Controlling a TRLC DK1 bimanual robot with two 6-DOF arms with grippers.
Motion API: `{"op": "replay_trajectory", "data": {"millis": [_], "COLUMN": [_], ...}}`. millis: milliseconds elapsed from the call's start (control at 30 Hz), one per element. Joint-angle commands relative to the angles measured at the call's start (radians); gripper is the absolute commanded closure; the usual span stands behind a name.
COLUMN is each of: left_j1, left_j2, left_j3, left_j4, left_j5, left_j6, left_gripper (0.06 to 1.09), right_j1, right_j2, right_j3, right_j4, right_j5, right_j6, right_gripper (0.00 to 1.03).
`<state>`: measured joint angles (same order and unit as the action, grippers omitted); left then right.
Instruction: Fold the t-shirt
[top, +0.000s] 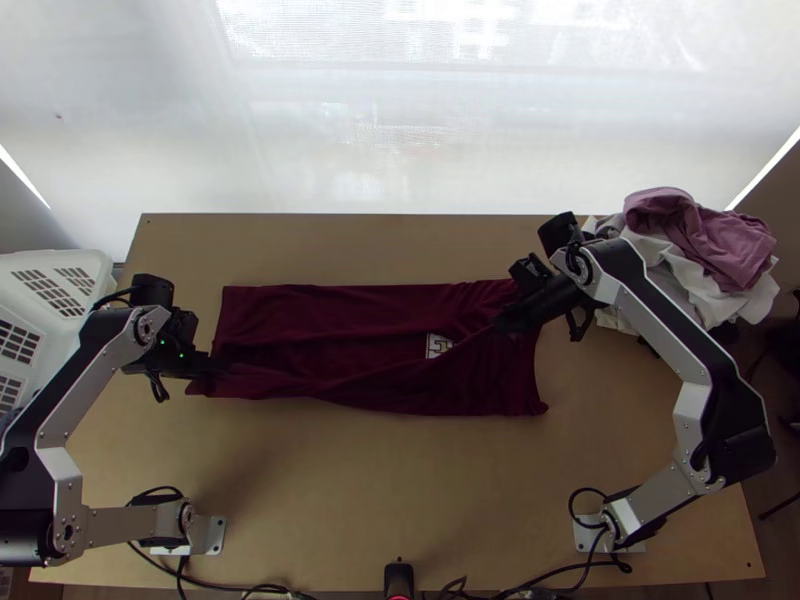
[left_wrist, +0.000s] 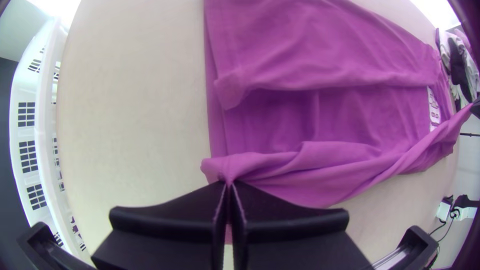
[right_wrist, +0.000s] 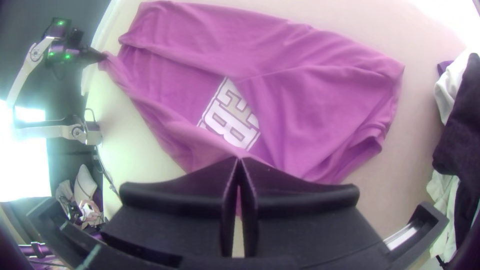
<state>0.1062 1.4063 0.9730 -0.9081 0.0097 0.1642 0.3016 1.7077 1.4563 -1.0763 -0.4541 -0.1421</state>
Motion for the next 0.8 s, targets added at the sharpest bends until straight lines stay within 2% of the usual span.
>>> {"op": "replay_trajectory", "data": {"millis": [0, 67, 100, 200, 500, 767], "left_j1": [0.007, 0.007, 0.006, 0.007, 0.073, 0.098], "left_j2": [0.031, 0.046, 0.054, 0.056, -0.004, -0.009], "left_j3": [-0.04, -0.036, -0.028, -0.013, -0.005, -0.065], "left_j4": [0.129, 0.152, 0.152, 0.146, -0.038, 0.017], "left_j5": [0.001, 0.001, 0.001, -0.001, -0.001, 0.001], "left_j6": [-0.008, -0.009, -0.009, -0.005, 0.081, 0.1], "left_gripper": [0.78, 0.48, 0.37, 0.22, 0.23, 0.25], "right_j1": [0.01, 0.013, 0.013, 0.014, 0.007, 0.019], "right_j2": [0.021, 0.024, 0.026, 0.029, 0.029, 0.029], "right_j3": [0.007, 0.003, 0.001, 0.001, -0.011, -0.014], "right_j4": [0.01, 0.013, 0.016, 0.018, 0.032, 0.041], "right_j5": [0.0, 0.0, 0.0, 0.0, 0.0, 0.0], "right_j6": [0.01, 0.012, 0.012, 0.015, 0.016, 0.026], "right_gripper": [1.0, 1.0, 1.0, 1.0, 1.0, 1.0]}}
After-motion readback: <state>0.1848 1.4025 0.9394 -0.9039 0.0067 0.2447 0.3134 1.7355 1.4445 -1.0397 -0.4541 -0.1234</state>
